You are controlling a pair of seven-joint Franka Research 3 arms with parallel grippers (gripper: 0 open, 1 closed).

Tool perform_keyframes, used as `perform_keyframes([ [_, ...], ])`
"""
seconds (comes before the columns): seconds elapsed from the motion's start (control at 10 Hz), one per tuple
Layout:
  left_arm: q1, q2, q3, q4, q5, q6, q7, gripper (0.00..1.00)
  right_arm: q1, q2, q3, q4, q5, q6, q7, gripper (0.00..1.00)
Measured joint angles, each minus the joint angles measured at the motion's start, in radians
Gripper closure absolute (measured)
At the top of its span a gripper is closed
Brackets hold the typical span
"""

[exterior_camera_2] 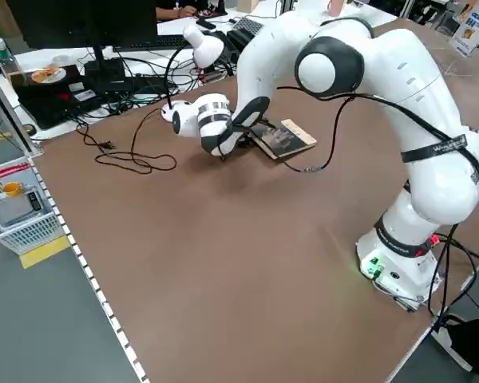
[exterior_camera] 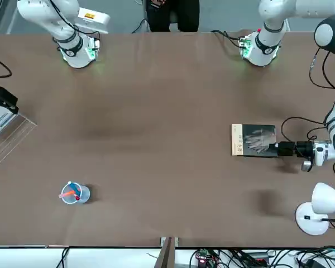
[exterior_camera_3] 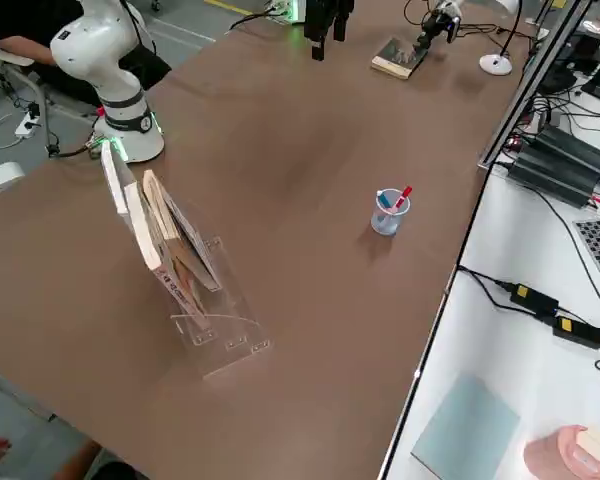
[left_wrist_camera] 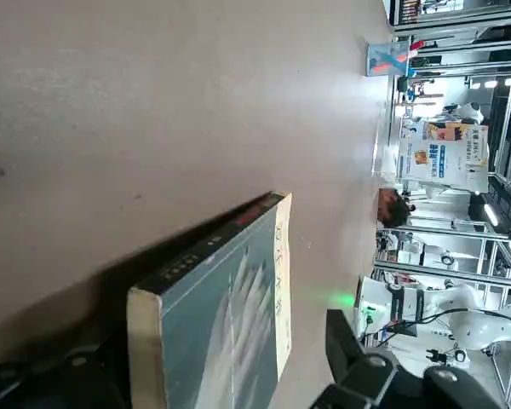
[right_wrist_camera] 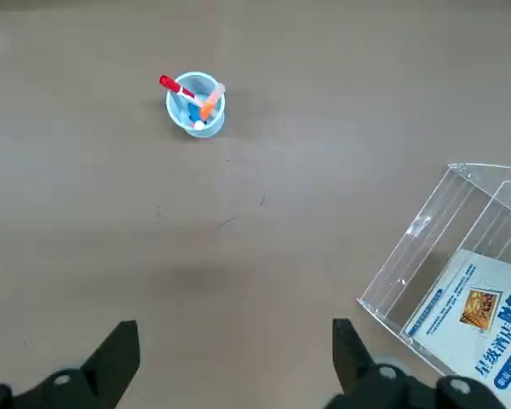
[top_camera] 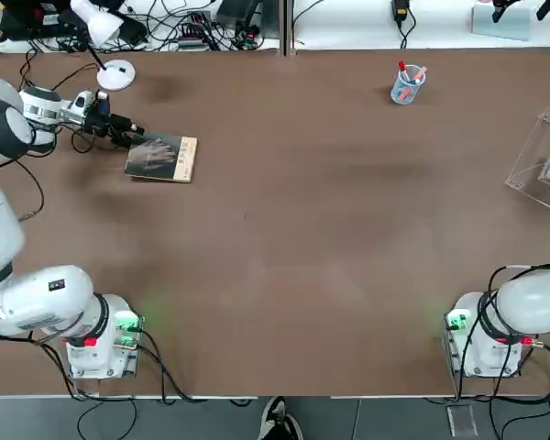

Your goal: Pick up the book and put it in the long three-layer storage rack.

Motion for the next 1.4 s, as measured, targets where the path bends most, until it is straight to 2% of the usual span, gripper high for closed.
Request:
perform_keyframes([
  [0.2,0.000,0.001,-0.004,0.000,0.000,0.003,0.000,0.12,0.000,0.000,0.000,-0.003,0.000,-0.006,0.000,0.00],
  [0.3,0.000,0.003,-0.006,0.000,0.000,0.007,0.000,0.24,0.000,0.000,0.000,-0.006,0.000,-0.009,0.000,0.00],
  [0.4,0.000,0.005,-0.006,0.000,0.000,0.009,0.000,0.24,0.000,0.000,0.000,-0.009,0.000,-0.014,0.000,0.00],
  [0.5,0.000,0.005,-0.006,0.001,0.000,0.010,0.000,0.30,0.000,0.000,0.000,-0.011,0.001,-0.018,0.000,0.00],
  [0.6,0.000,0.006,-0.006,0.001,0.000,0.011,0.000,0.42,0.000,0.000,0.000,-0.012,0.004,-0.021,0.000,0.00],
  [0.7,0.000,0.008,-0.006,0.001,0.000,0.013,0.000,0.49,0.000,0.000,0.000,-0.013,0.016,-0.023,0.000,0.00],
  [0.8,0.000,0.009,-0.006,0.001,0.000,0.013,0.000,0.49,0.000,0.000,0.000,-0.013,0.027,-0.023,0.000,0.00],
  [1.0,0.000,0.012,-0.006,0.001,0.000,0.015,0.000,0.68,0.000,0.000,0.000,-0.014,0.038,-0.024,-0.001,0.00],
  [1.1,0.000,0.013,-0.006,0.001,0.000,0.015,0.000,0.68,-0.001,0.001,0.000,-0.016,0.039,-0.023,-0.002,0.00],
  [1.4,0.000,0.018,-0.007,0.001,0.000,0.016,0.000,0.96,-0.001,0.003,0.000,-0.020,0.042,-0.023,-0.005,0.00],
])
